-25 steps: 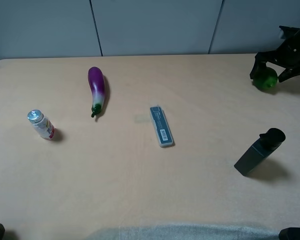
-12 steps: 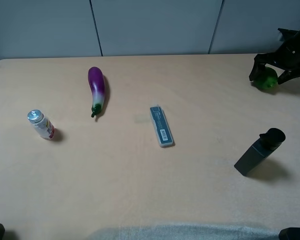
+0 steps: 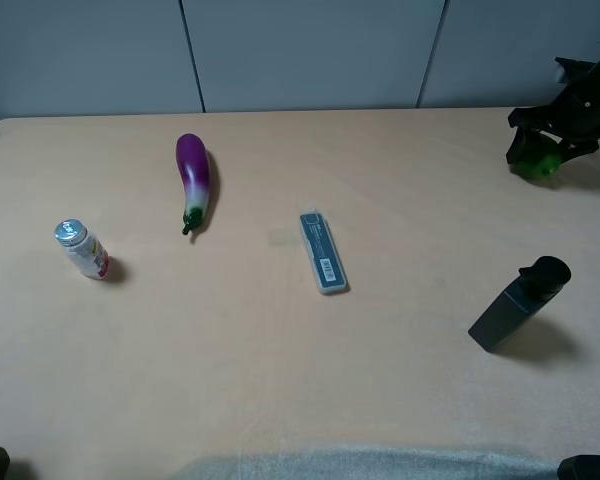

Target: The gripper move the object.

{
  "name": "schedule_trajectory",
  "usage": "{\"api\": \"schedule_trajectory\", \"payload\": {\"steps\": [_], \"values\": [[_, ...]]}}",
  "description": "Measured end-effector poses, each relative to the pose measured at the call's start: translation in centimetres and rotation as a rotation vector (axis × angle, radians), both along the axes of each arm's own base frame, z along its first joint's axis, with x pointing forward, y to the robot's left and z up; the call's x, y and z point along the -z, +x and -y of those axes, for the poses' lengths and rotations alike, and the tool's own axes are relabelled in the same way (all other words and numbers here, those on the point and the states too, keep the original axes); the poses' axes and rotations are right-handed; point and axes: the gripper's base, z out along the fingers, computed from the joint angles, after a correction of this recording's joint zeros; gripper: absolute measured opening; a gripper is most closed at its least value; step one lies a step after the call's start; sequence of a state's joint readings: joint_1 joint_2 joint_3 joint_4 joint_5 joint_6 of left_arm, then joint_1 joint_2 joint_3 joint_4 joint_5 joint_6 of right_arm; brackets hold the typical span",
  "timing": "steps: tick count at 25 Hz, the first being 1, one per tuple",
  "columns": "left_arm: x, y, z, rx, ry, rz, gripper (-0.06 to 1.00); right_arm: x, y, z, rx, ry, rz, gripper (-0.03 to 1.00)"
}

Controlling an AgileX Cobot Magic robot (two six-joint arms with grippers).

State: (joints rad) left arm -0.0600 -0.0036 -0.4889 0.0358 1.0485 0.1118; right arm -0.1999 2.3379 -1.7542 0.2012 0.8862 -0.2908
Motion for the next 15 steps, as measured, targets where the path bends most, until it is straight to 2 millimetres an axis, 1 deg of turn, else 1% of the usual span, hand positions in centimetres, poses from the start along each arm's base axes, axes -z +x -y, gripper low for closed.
{"api": "schedule_trajectory", "payload": {"steps": [9, 11, 15], "values": [[0.0, 0.0, 0.0, 0.000, 0.000, 0.000, 0.97, 0.0, 0.0, 0.0, -0.001, 0.002, -0.006, 0.47], [0.0, 0.0, 0.0, 0.000, 0.000, 0.000, 0.97, -0.3, 0.0, 0.0, -0.003, 0.007, -0.016, 0.47], [0.0, 0.0, 0.0, 0.000, 0.000, 0.000, 0.97, -1.4, 0.4, 0.0, -0.010, 0.012, -0.017, 0.47]]}}
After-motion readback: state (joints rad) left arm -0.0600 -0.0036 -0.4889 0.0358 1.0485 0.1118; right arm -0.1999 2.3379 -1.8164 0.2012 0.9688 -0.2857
